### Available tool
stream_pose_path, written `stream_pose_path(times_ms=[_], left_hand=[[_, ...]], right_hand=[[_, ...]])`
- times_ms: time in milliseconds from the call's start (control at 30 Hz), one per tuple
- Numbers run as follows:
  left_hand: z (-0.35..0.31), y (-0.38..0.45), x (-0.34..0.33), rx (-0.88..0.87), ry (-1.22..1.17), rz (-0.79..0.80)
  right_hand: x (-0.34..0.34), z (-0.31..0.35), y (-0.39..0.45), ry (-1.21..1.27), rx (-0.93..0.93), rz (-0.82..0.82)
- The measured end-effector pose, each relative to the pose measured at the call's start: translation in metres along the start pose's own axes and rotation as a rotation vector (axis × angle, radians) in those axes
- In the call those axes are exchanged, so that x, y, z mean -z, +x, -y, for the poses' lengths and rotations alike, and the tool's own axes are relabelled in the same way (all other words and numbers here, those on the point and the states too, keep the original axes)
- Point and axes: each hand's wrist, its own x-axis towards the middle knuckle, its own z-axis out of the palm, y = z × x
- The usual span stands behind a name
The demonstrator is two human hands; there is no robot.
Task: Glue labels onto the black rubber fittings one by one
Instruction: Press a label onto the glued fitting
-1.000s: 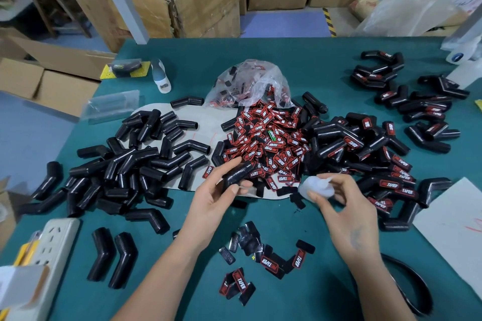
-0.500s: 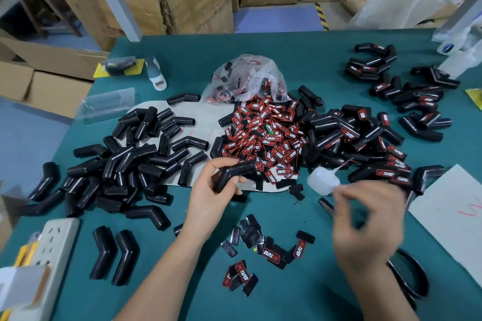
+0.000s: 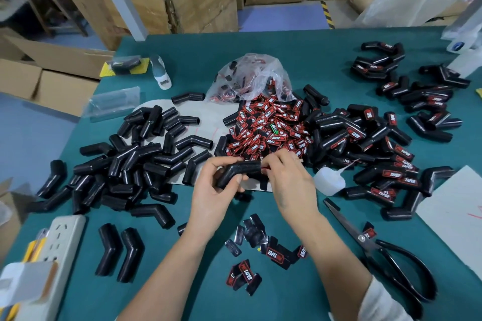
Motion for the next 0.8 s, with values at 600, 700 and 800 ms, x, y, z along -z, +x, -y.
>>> stream_pose_path(times_ms=[600, 700, 800], left_hand=[[0.003, 0.000, 0.005, -0.004, 0.061, -0.059], [0.000, -0.002, 0.003, 0.018, 0.023, -0.046], [-0.003, -0.002, 0.002, 0.020, -0.002, -0.027]], right_hand=[[0.013, 0.001, -0.029, 0.059, 0.007, 0.058], [0.012, 0.001, -0.024, -0.081, 0.057, 0.053], [0.014, 0.001, -0.020, -0.160, 0.069, 0.057]])
